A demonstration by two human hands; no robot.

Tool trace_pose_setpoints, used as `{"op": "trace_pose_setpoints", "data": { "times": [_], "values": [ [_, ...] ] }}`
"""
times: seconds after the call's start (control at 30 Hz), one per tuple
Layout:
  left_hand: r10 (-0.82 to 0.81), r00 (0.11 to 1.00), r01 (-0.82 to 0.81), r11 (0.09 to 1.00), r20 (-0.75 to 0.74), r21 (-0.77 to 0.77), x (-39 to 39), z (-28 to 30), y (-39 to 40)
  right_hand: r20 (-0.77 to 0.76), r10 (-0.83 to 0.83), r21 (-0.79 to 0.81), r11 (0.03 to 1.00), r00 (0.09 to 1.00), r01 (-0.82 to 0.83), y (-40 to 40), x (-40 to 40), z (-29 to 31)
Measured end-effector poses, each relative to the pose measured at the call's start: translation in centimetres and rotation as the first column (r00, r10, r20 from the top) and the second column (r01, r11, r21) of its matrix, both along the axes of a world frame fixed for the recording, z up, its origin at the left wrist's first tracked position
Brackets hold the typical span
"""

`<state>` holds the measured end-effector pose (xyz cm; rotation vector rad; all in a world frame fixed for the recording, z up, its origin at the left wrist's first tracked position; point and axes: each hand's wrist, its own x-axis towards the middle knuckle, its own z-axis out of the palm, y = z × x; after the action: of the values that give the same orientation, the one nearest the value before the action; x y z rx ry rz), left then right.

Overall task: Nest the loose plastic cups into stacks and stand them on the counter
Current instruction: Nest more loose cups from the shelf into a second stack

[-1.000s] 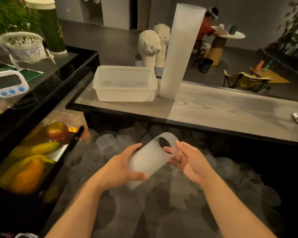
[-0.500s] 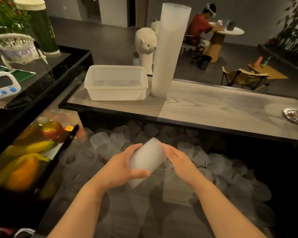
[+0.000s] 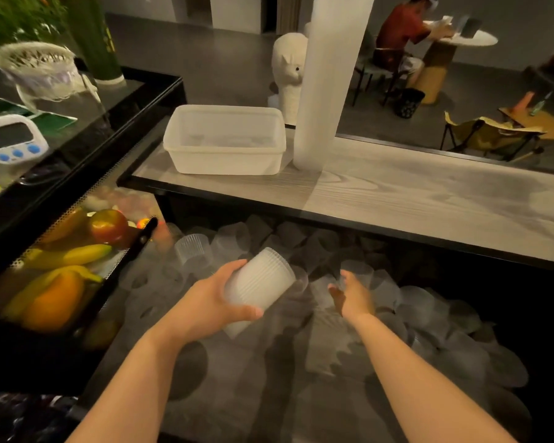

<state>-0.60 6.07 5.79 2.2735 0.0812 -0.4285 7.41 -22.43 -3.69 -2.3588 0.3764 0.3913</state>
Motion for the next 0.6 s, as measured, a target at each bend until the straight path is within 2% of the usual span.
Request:
{"op": "trace_pose_setpoints", "data": {
  "times": [0.17,0.3,0.43,0.57,0.6],
  "values": [
    [0.01,0.999,-0.01,1.0,-0.04,0.007,-0.8,-0.5,-0.2,-0.075,0.107,-0.126,0.985,0.991,-0.116,1.1,1.9,-2.2],
    [0.015,0.998,-0.012,0.999,-0.054,0.043,-1.3,-0.9,-0.1,-0.051,0.047,-0.098,0.994,0.998,-0.052,1.8,2.2,-3.2],
    [0.001,0.997,0.003,0.999,-0.072,0.054,-1.3,-1.2,0.0,-0.029,-0.082,0.133,0.987,0.996,0.085,1.4,1.4,-3.2],
    [-0.039,0.997,0.043,0.998,-0.065,0.055,-1.0,-1.4,-0.7,0.032,-0.214,0.349,0.918,0.976,0.19,0.4,-0.6,0.6],
    [-0.057,0.997,0.06,0.997,-0.055,0.047,-0.9,-1.4,-1.0,0.023,-0.267,0.451,0.863,0.963,0.229,0.1,-1.3,1.8]
  ]
}}
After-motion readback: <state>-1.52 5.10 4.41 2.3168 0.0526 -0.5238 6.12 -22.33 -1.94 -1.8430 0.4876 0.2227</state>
